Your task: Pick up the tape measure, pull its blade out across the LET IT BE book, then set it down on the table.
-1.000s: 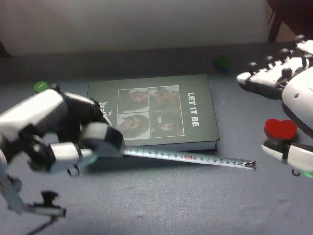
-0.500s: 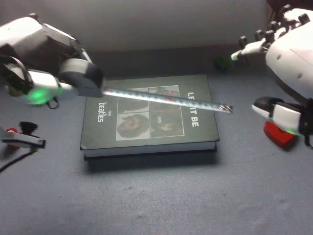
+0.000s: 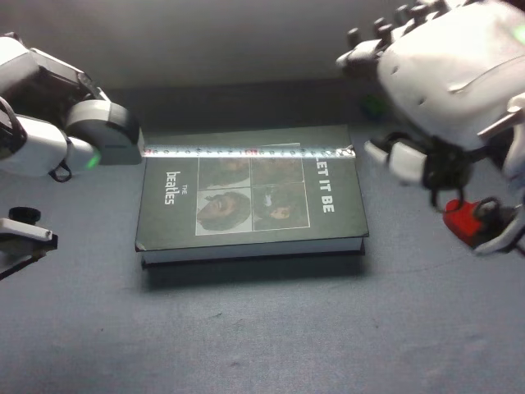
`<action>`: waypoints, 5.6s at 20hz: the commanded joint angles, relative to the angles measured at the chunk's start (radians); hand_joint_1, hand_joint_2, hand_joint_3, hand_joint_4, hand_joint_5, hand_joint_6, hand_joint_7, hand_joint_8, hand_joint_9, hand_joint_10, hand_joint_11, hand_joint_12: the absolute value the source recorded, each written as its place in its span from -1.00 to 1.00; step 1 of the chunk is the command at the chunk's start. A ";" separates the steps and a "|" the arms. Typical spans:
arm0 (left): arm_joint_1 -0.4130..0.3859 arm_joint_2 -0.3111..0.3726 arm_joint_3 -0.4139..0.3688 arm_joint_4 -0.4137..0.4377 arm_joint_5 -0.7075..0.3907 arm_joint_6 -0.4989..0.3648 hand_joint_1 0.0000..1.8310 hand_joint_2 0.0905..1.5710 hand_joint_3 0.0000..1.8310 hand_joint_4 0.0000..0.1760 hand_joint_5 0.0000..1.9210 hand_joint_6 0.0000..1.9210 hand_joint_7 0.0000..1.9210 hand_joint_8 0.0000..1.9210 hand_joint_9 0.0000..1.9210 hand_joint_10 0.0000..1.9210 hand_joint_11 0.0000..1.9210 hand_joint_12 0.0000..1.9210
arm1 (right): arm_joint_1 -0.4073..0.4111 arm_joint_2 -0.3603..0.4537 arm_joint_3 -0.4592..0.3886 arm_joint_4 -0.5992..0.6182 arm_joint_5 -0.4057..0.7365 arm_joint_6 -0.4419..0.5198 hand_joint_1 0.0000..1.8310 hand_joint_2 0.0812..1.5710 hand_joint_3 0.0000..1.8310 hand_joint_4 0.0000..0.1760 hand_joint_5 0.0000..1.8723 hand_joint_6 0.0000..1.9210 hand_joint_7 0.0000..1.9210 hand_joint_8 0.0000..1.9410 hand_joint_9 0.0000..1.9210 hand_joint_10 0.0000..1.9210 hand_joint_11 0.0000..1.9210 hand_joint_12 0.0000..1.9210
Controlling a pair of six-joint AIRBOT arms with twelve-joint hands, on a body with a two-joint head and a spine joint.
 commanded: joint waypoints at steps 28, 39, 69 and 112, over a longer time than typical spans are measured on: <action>0.015 -0.009 -0.021 0.018 -0.097 -0.123 0.50 0.40 -1.00 -1.00 -0.01 -0.06 -0.04 0.08 -0.08 0.38 -0.15 0.29 | 0.086 -0.197 0.181 0.032 -0.007 -0.171 0.13 0.37 -1.00 -1.00 -0.26 -0.99 -0.18 -0.98 -0.24 -0.97 -0.66 0.05; 0.015 -0.010 -0.014 0.021 -0.091 -0.124 0.50 0.40 -1.00 -1.00 -0.03 -0.05 -0.04 0.08 -0.07 0.39 -0.14 0.30 | -0.010 -0.209 0.207 -0.105 0.046 -0.100 0.14 0.37 -1.00 -1.00 -0.23 -0.99 -0.18 -0.99 -0.23 -0.97 -0.64 0.05; 0.019 -0.010 -0.004 0.019 -0.088 -0.127 0.50 0.40 -1.00 -1.00 -0.03 -0.04 -0.03 0.07 -0.07 0.38 -0.14 0.31 | -0.019 -0.263 0.275 -0.120 0.057 -0.086 0.13 0.36 -1.00 -1.00 -0.18 -0.98 -0.16 -0.99 -0.22 -0.98 -0.62 0.05; 0.025 -0.011 0.006 0.036 -0.086 -0.147 0.50 0.39 -1.00 -1.00 -0.02 -0.06 -0.02 0.06 -0.06 0.37 -0.13 0.31 | -0.062 -0.129 0.275 -0.134 0.011 -0.056 0.32 0.43 -1.00 -1.00 -0.06 0.10 0.02 0.14 -0.09 -0.14 -0.30 0.36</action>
